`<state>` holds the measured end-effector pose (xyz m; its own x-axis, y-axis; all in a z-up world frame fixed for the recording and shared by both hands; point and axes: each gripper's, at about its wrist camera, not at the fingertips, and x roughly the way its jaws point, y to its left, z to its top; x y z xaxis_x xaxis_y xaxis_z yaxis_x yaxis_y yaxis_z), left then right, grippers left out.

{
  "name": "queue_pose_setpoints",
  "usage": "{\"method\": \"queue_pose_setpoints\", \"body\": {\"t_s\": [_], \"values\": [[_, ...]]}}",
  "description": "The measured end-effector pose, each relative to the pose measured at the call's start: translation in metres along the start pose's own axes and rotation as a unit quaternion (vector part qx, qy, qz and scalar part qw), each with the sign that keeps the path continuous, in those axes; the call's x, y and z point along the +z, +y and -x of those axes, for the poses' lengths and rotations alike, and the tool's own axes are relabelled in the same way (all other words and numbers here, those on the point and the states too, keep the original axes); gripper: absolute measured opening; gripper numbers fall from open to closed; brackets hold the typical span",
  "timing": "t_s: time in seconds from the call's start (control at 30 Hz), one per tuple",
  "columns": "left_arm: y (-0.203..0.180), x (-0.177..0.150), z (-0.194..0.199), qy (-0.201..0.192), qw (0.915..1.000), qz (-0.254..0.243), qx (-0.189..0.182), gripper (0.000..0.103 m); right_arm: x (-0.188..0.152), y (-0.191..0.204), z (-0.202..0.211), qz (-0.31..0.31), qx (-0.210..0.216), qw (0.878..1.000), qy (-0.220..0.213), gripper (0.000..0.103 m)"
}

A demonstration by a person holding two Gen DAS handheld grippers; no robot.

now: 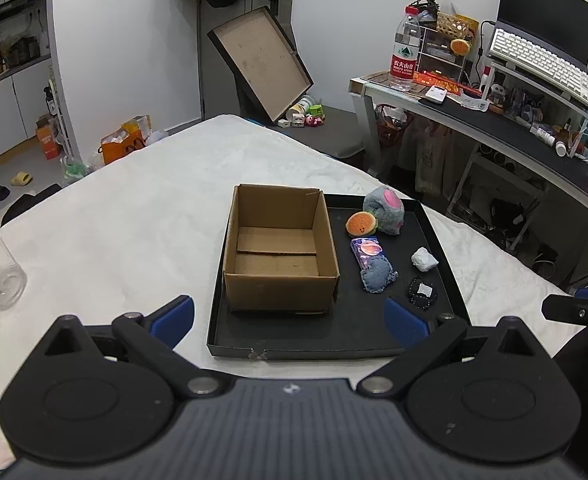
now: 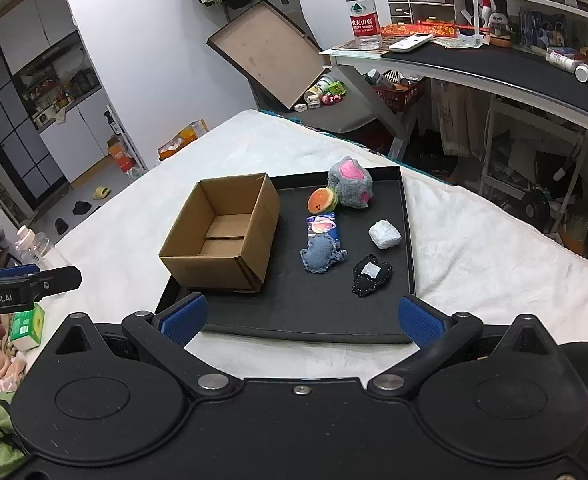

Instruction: Organize soft objects

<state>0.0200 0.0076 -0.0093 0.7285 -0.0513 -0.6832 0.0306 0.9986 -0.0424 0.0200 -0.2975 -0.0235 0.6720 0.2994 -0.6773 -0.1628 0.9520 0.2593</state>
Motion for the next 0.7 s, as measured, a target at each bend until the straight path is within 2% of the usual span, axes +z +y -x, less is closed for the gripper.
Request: {"method": "queue_pose_setpoints", "body": {"t_s": [0.7], "values": [[0.011,0.011,-0.051,0.036,0.9992,0.012,-0.009,0.100,0.016,-0.014,-0.044,-0.021,-0.010,1.000,0.019,0.103]]}}
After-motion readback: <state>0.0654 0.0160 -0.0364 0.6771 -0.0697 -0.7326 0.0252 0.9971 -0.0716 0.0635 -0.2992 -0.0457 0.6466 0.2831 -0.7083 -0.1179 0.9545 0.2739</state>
